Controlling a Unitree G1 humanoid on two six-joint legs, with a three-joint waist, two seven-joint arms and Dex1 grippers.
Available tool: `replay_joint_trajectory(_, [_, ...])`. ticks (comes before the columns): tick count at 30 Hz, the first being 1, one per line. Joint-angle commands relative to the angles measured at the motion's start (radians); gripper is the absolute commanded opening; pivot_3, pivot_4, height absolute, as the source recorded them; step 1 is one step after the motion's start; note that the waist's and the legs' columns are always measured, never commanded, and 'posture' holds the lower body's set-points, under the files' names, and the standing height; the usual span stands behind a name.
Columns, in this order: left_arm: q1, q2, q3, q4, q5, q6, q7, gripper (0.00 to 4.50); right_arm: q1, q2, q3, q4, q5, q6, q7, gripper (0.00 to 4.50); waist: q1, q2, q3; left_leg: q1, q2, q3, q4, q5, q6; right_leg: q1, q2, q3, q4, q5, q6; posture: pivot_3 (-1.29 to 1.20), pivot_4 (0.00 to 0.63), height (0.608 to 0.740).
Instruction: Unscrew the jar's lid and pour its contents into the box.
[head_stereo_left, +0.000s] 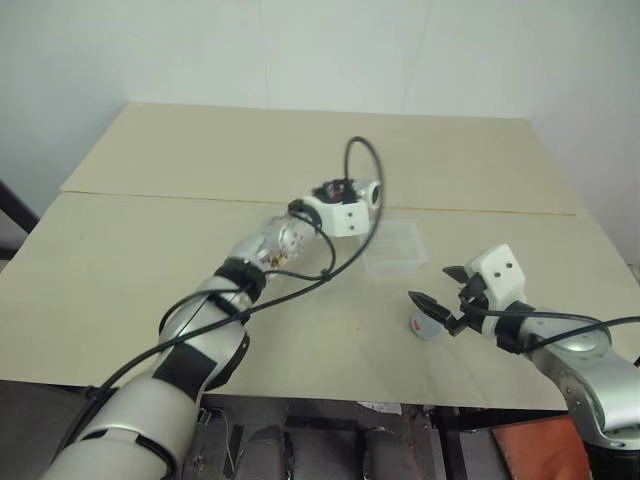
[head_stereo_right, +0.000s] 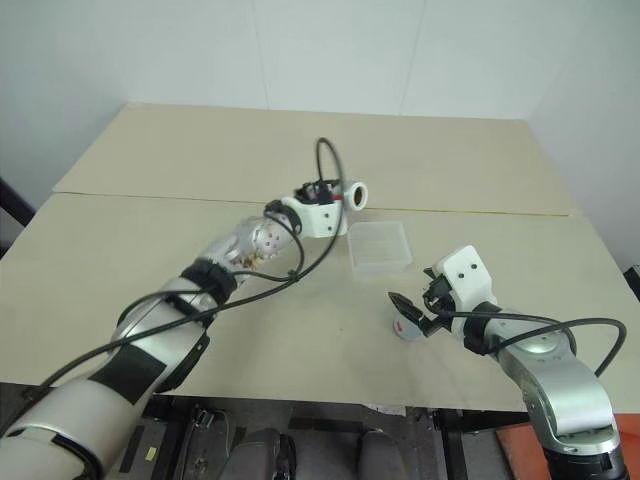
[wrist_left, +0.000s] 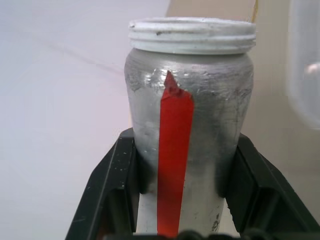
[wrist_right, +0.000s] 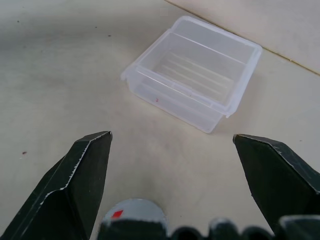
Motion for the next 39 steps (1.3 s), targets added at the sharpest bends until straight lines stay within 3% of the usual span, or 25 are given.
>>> replay_joint_trajectory(1, [-0.092, -0.033, -0.126, 0.082, 0.162, -0.018, 0.177, 1.93, 0.024, 0.016, -0.035, -0.055, -0.009, -0.036, -0.022, 4.48, 0.001, 0.000, 0.000, 0.000, 0.000, 0.000, 0.000, 0.000, 0.000, 0.000, 0.000, 0.000, 0.000, 0.000, 0.000, 0.00, 0.150, 0.740])
replay_joint_trajectory(5, [-0.179, -0.066, -0.316, 0.157, 0.368, 0.038, 0.331, 1.93, 0.065, 0.038, -0.053, -0.090, -0.014, -0.041, -0.046, 4.48, 0.001, 0.000, 0.000, -0.001, 0.000, 0.000, 0.000, 0.000, 0.000, -0.001, 0.000, 0.000, 0.001, 0.000, 0.000, 0.00, 0.150, 0.740])
replay_joint_trajectory(9, [-0.214, -0.079, -0.426, 0.191, 0.485, 0.083, 0.434, 1.93, 0.096, 0.054, -0.069, -0.120, -0.016, -0.037, -0.066, 4.48, -0.002, -0.001, 0.001, -0.001, 0.000, 0.001, 0.000, 0.000, 0.000, -0.003, 0.000, 0.001, 0.002, 0.000, 0.000, 0.00, 0.150, 0.740])
replay_joint_trajectory(16, [-0.247, -0.084, -0.530, 0.206, 0.602, 0.096, 0.547, 1.93, 0.119, 0.064, -0.082, -0.143, -0.014, -0.032, -0.084, 4.48, 0.001, -0.001, 0.001, -0.002, 0.000, 0.000, 0.001, 0.000, 0.000, -0.003, -0.001, 0.001, 0.002, 0.000, 0.000, 0.00, 0.150, 0.740])
replay_joint_trajectory(23, [-0.220, -0.070, -0.525, 0.211, 0.597, 0.084, 0.553, 1.93, 0.095, 0.061, -0.072, -0.117, -0.009, -0.040, -0.072, 4.48, 0.001, -0.001, 0.001, -0.002, 0.000, 0.000, 0.001, 0.000, 0.000, -0.004, -0.001, 0.001, 0.003, 0.000, 0.000, 0.00, 0.150, 0.740])
replay_joint_trajectory(25, [-0.206, -0.066, -0.454, 0.212, 0.523, 0.061, 0.501, 1.93, 0.089, 0.058, -0.064, -0.111, -0.014, -0.043, -0.067, 4.48, 0.001, -0.001, 0.001, -0.002, 0.000, 0.000, 0.001, 0.000, 0.000, -0.004, -0.001, 0.001, 0.003, 0.000, 0.000, 0.00, 0.150, 0.740])
replay_joint_trajectory(30, [-0.093, -0.073, 0.004, 0.201, 0.042, -0.116, 0.056, 1.93, 0.075, 0.058, -0.063, -0.086, -0.015, -0.060, -0.054, 4.48, -0.003, -0.001, 0.001, -0.002, 0.001, 0.001, 0.002, 0.001, -0.001, -0.004, -0.001, 0.001, 0.004, 0.000, 0.000, 0.00, 0.150, 0.740])
replay_joint_trajectory(33, [-0.017, -0.117, 0.281, 0.177, -0.257, -0.073, -0.250, 1.93, 0.068, 0.060, -0.076, -0.074, -0.004, -0.075, -0.037, 4.48, -0.004, -0.001, 0.001, -0.002, 0.001, 0.002, 0.004, 0.003, -0.004, -0.003, -0.001, 0.000, 0.005, 0.000, 0.000, 0.00, 0.150, 0.740])
replay_joint_trajectory(35, [0.021, -0.149, 0.426, 0.158, -0.406, -0.006, -0.362, 1.93, 0.067, 0.058, -0.078, -0.060, -0.007, -0.083, -0.032, 4.48, -0.004, -0.001, 0.001, -0.002, 0.001, 0.002, 0.005, 0.004, -0.003, -0.003, -0.001, -0.001, 0.005, 0.000, 0.000, 0.00, 0.150, 0.740])
replay_joint_trajectory(37, [0.045, -0.175, 0.532, 0.141, -0.512, 0.061, -0.418, 1.93, 0.067, 0.060, -0.073, -0.050, -0.012, -0.091, -0.028, 4.48, -0.006, -0.001, 0.001, -0.002, 0.001, 0.001, 0.006, 0.004, -0.003, -0.002, -0.001, -0.001, 0.005, 0.000, 0.000, 0.00, 0.150, 0.740])
replay_joint_trajectory(39, [0.066, -0.172, 0.537, 0.126, -0.510, 0.058, -0.421, 1.93, 0.065, 0.058, -0.062, -0.043, -0.019, -0.097, -0.025, 4.48, -0.008, -0.001, 0.001, -0.002, 0.001, 0.001, 0.006, 0.003, -0.002, -0.002, -0.001, -0.001, 0.005, 0.000, 0.001, 0.00, 0.150, 0.740])
